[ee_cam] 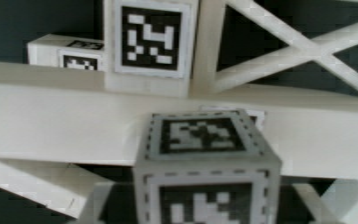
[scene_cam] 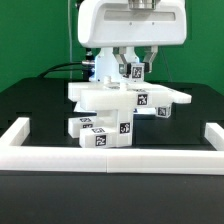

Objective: Assemble chair

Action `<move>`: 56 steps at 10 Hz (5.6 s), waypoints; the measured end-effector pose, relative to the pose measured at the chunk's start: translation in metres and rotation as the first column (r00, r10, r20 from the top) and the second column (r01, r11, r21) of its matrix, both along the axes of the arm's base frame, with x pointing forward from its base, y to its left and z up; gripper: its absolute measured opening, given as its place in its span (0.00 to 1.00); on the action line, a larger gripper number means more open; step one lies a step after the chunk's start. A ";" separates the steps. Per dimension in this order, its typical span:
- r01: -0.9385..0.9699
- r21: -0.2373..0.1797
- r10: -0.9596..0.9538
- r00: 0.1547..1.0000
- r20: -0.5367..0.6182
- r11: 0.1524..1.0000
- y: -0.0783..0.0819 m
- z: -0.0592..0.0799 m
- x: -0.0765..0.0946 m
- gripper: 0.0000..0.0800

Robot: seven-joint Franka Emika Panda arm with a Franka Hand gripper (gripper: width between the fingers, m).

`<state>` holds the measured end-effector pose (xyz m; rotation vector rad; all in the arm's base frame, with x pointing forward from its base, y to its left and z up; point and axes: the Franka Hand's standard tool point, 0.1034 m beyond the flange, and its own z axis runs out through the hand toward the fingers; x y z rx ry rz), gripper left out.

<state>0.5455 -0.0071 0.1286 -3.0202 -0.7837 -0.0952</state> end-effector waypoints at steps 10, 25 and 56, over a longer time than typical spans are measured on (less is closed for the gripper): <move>0.003 -0.004 -0.003 1.000 -0.008 1.000 -0.014 -0.004 0.008 0.36; 0.012 -0.012 -0.012 1.000 -0.005 1.000 -0.032 -0.012 0.008 0.36; 0.998 0.028 -0.993 0.059 -0.107 0.056 -0.037 -0.013 0.008 0.46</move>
Offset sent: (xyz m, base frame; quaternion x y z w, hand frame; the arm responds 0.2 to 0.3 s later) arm 0.0181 -0.0118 0.0084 0.0100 -0.0071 -0.0244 0.9996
